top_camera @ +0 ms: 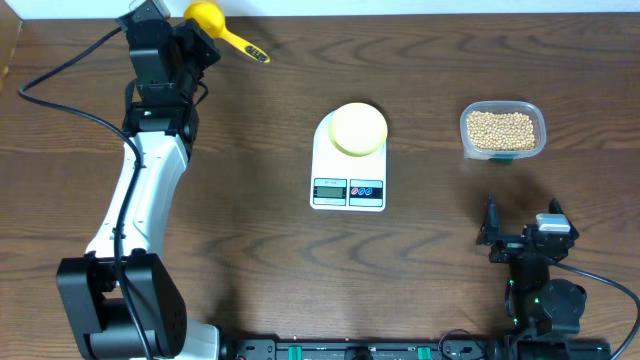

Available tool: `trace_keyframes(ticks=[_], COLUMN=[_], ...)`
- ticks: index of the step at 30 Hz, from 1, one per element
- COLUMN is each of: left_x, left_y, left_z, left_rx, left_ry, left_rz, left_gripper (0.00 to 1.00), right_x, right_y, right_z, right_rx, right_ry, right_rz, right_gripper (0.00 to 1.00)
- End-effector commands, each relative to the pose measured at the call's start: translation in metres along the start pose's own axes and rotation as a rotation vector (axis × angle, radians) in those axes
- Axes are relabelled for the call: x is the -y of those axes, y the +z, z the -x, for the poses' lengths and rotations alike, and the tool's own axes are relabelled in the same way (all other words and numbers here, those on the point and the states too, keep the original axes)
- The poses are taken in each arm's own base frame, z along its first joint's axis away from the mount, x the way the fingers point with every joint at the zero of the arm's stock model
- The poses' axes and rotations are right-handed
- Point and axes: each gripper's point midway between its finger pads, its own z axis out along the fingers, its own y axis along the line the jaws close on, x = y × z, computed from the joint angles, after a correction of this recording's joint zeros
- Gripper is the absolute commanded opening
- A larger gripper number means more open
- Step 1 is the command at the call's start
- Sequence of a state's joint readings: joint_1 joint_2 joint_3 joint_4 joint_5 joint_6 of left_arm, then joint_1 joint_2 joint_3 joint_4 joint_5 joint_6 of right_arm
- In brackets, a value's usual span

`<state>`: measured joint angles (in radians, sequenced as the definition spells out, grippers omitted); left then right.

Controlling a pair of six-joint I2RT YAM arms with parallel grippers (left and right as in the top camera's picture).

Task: Scoop item into bowl and weigh 50g on scale
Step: 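Lift the yellow scoop with the left gripper toward the back edge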

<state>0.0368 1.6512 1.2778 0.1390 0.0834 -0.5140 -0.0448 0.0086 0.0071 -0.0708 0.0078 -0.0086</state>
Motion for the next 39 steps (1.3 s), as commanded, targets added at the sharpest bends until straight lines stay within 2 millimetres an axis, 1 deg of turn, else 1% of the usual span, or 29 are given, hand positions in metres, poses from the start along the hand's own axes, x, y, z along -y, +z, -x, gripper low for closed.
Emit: trace_keyframes(ticks=[1,3,5,7,13,17,19,21,26,29,35,39], left_x=[0.009,0.009,0.016,0.022,0.037,0.039,0.04,0.041,0.045,0.046,0.049,0.054], left_y=[-0.001,-0.001,-0.001,-0.001,-0.002,-0.002,-0.002,-0.002,-0.003,-0.003,-0.003,-0.004], left_z=[0.003,0.003,-0.002,-0.006,-0.016,-0.017,-0.014,-0.013,-0.015,-0.015,-0.01,-0.002], left_rx=[-0.007,-0.007,-0.031,-0.046,-0.073,-0.085,-0.079,-0.075,-0.095,-0.101,-0.083,-0.055], left_ry=[-0.023,-0.024,-0.092,-0.09,-0.221,-0.376,-0.462,-0.496,-0.504,-0.544,-0.543,-0.541], left_rz=[-0.045,-0.045,-0.075,-0.095,-0.115,-0.112,-0.117,-0.122,-0.141,-0.141,-0.161,-0.187], left_gripper=[0.08,0.07,0.07,0.08,0.07,0.07,0.08,0.07,0.08,0.07,0.08,0.08], right_x=[0.001,0.001,0.001,0.001,0.001,0.001,0.001,0.001,0.001,0.001,0.001,-0.005], right_y=[0.0,0.0,0.0,0.0,0.0,0.0,0.0,0.0,0.0,0.0,0.0,0.0], right_z=[-0.002,-0.002,-0.002,-0.002,-0.002,-0.002,-0.002,-0.002,-0.002,0.0,-0.001,0.001], right_rx=[-0.006,-0.006,-0.006,-0.006,-0.006,-0.006,-0.006,-0.006,-0.005,0.001,-0.002,0.006], right_ry=[-0.007,-0.007,-0.007,-0.007,-0.007,-0.007,-0.007,-0.007,-0.007,-0.007,-0.007,0.013], right_rz=[-0.001,-0.001,-0.001,-0.001,-0.002,-0.002,-0.001,-0.001,-0.001,-0.002,-0.002,0.029], right_gripper=[0.99,0.99,0.99,0.99,0.99,0.99,0.99,0.99,0.99,0.99,0.99,0.99])
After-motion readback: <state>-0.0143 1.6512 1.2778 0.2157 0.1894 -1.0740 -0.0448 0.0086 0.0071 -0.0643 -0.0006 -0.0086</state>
